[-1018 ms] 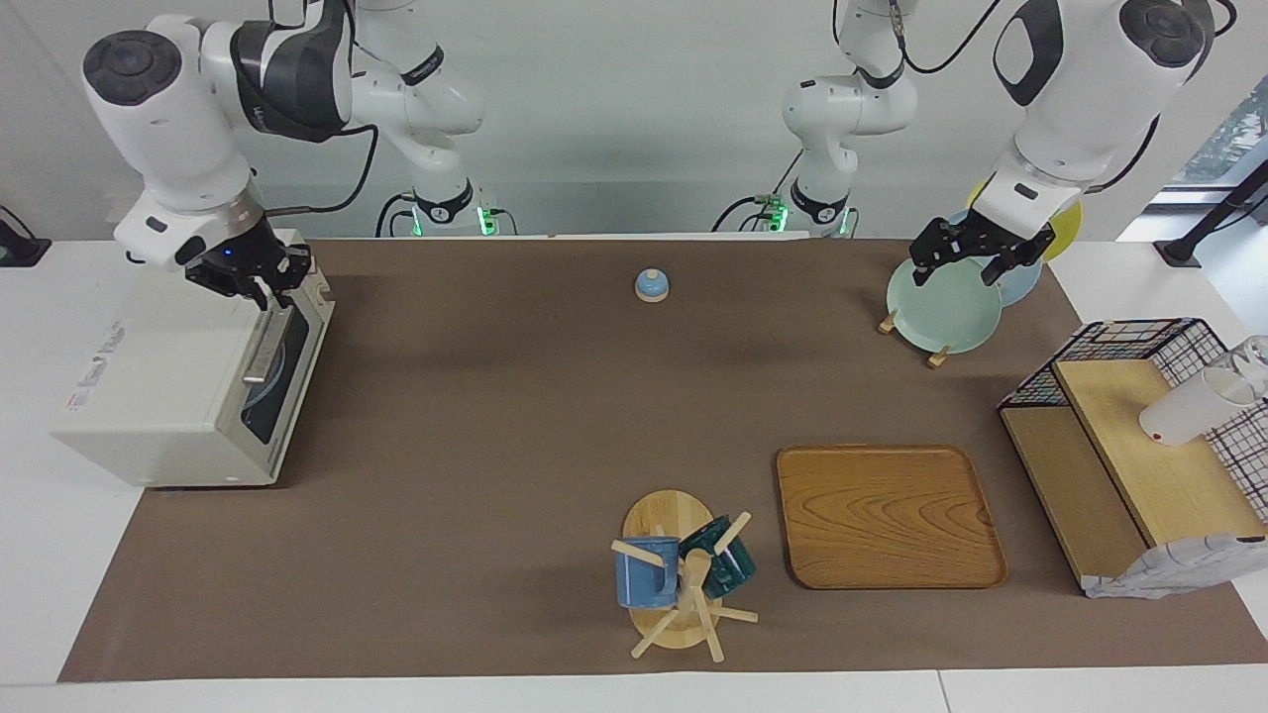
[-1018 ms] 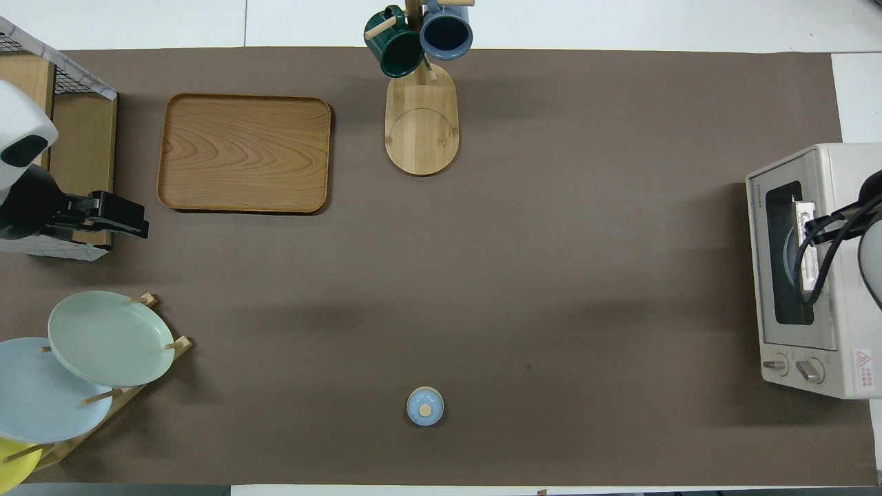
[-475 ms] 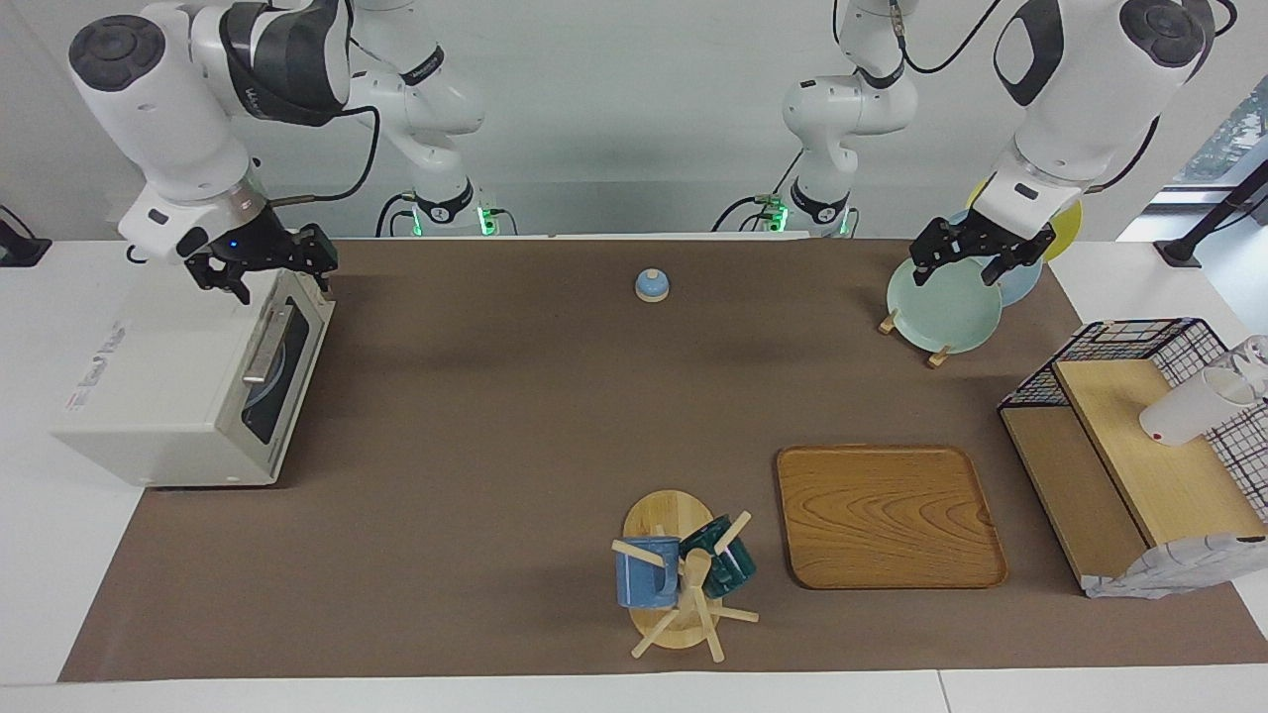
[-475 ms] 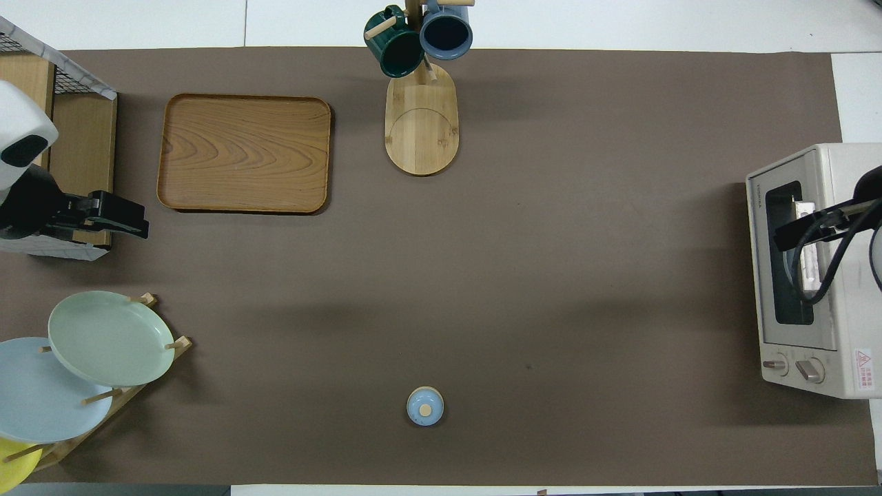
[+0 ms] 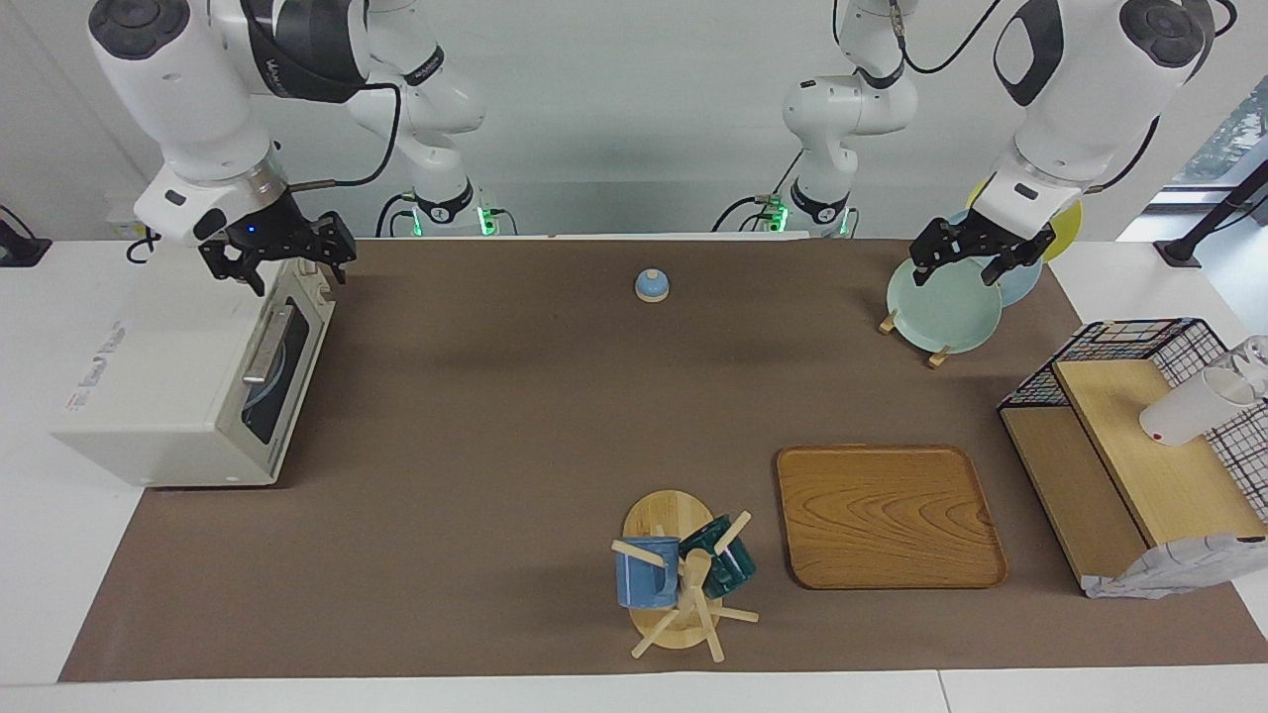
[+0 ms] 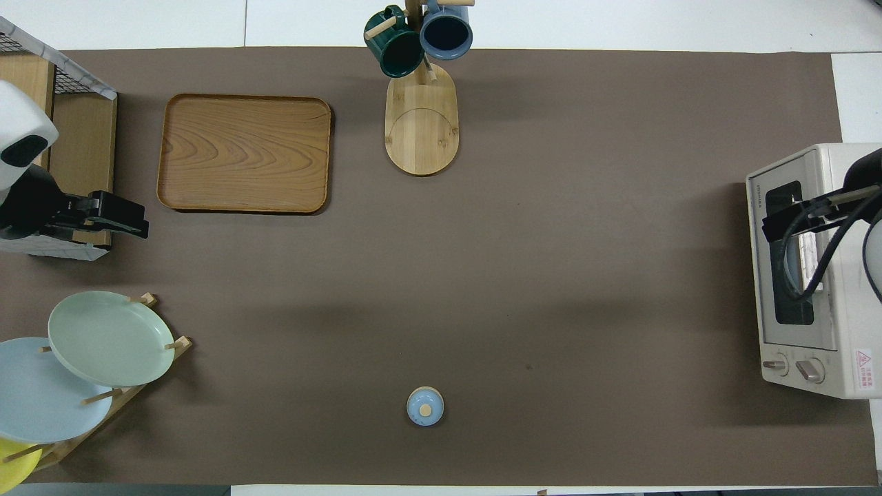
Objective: Put eggplant into oven
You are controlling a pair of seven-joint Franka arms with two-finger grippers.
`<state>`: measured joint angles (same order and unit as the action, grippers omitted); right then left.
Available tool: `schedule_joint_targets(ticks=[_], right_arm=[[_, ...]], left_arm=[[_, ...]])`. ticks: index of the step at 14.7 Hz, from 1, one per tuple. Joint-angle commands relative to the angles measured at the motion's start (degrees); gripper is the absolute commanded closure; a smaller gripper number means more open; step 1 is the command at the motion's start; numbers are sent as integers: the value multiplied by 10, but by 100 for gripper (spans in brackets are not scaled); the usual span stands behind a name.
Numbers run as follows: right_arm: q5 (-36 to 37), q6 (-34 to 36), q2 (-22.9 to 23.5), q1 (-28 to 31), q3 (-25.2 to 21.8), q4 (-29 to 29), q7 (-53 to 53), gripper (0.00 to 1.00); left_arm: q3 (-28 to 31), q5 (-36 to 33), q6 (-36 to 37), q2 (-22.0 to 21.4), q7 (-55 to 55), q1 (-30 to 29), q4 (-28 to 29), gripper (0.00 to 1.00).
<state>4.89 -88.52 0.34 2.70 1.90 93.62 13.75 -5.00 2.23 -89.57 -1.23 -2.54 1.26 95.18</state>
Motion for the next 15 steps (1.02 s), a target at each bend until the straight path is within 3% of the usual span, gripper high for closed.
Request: schedule_joint_targets(ticks=[1, 9, 15], right_arm=[[-12, 13, 4, -20, -22, -11, -5, 0], [-29, 3, 1, -26, -41, -3, -11, 0], [-41, 4, 1, -20, -42, -10, -81, 0]], left_arm=[[-5, -11, 8, 1, 2, -6, -8, 0], [-5, -11, 8, 1, 2, -6, -8, 0], [-5, -11, 8, 1, 2, -6, -8, 0]])
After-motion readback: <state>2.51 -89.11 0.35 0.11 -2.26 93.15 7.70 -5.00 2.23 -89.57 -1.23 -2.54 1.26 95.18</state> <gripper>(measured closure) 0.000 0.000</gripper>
